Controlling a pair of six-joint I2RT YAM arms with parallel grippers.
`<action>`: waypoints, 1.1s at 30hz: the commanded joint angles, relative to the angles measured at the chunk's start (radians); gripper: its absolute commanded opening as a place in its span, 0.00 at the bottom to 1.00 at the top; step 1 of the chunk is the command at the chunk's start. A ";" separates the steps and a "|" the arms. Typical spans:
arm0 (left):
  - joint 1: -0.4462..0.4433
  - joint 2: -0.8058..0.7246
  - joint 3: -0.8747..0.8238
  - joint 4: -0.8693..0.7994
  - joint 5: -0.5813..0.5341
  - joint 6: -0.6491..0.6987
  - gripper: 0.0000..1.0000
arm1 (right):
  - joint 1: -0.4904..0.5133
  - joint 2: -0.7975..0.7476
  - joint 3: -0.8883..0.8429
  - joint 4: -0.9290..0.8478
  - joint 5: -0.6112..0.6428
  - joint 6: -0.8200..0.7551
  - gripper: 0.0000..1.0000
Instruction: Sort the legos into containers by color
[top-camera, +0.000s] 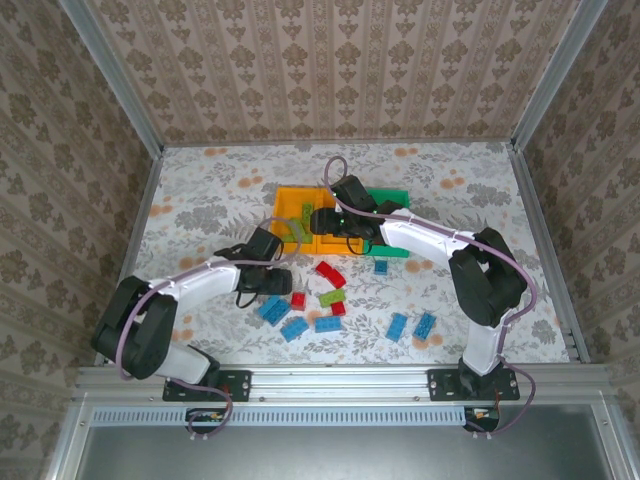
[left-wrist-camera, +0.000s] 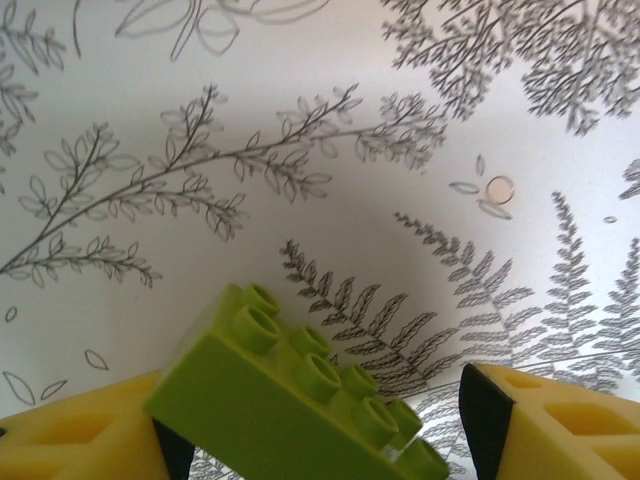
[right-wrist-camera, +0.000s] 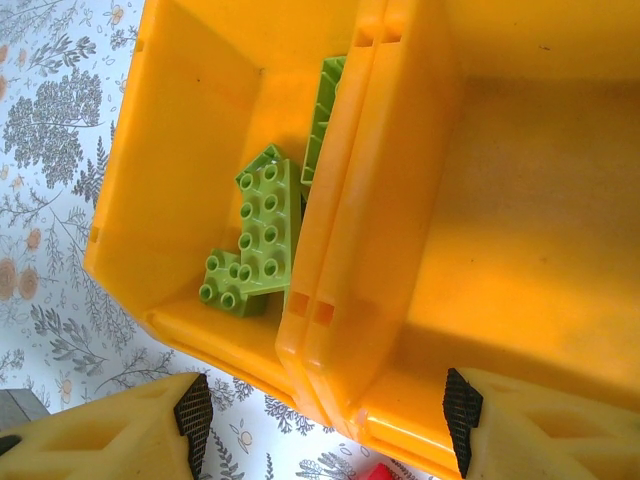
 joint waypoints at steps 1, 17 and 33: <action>0.012 0.028 0.041 -0.012 0.005 0.020 0.72 | -0.004 -0.038 -0.015 -0.024 0.025 -0.016 0.66; 0.022 0.063 0.060 -0.013 0.023 0.008 0.29 | -0.009 -0.060 -0.034 -0.013 0.023 -0.019 0.67; 0.052 0.065 0.366 -0.051 -0.005 0.137 0.19 | 0.036 -0.268 -0.214 -0.065 0.120 -0.122 0.68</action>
